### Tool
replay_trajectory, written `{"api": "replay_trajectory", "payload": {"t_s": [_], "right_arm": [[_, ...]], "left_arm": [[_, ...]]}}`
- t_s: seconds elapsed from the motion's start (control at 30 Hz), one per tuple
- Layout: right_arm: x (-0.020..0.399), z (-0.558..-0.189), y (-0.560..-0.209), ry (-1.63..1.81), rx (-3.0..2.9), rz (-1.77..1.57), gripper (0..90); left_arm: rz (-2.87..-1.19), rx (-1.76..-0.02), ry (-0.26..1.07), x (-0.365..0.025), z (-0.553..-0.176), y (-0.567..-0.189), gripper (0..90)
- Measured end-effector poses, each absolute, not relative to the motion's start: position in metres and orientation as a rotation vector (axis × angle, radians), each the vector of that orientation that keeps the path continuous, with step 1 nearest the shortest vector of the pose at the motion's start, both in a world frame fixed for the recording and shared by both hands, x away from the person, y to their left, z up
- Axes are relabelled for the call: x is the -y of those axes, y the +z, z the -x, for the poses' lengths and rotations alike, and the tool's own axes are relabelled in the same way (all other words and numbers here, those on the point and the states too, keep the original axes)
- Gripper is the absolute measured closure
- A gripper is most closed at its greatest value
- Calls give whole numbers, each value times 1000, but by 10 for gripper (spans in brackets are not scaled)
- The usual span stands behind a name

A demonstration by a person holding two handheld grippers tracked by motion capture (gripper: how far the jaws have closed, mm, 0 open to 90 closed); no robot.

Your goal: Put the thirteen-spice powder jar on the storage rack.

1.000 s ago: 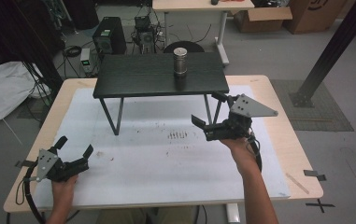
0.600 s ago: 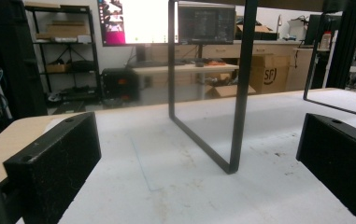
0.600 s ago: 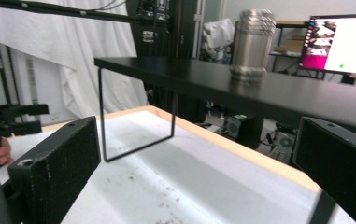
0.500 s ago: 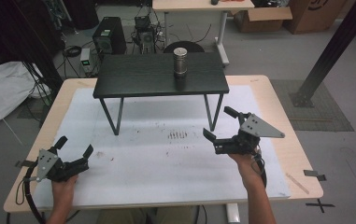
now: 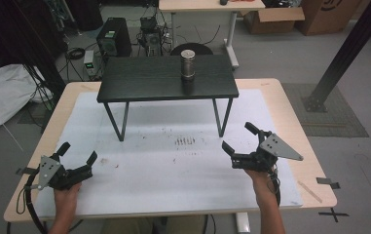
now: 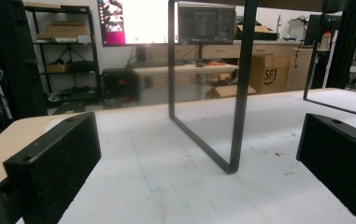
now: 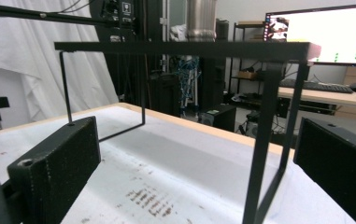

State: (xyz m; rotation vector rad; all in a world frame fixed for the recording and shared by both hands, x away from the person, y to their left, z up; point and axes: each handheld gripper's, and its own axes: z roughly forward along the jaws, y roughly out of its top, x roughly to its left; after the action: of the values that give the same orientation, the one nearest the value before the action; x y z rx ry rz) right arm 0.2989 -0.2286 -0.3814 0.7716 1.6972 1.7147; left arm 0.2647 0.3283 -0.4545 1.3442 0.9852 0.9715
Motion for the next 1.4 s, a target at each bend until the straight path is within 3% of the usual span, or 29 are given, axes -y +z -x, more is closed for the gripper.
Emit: {"api": "replay_trajectory", "payload": {"t_s": [0.83,1.4], "right_arm": [[244,-289,-436,1638,-1599,-943,2],[246,-279,-453,1579,-1576,-954,3]], "left_arm": [[-1343,-984,972,-328,-264,-455,3],[-1341,-982,972,-329,-264,-455,3]]}}
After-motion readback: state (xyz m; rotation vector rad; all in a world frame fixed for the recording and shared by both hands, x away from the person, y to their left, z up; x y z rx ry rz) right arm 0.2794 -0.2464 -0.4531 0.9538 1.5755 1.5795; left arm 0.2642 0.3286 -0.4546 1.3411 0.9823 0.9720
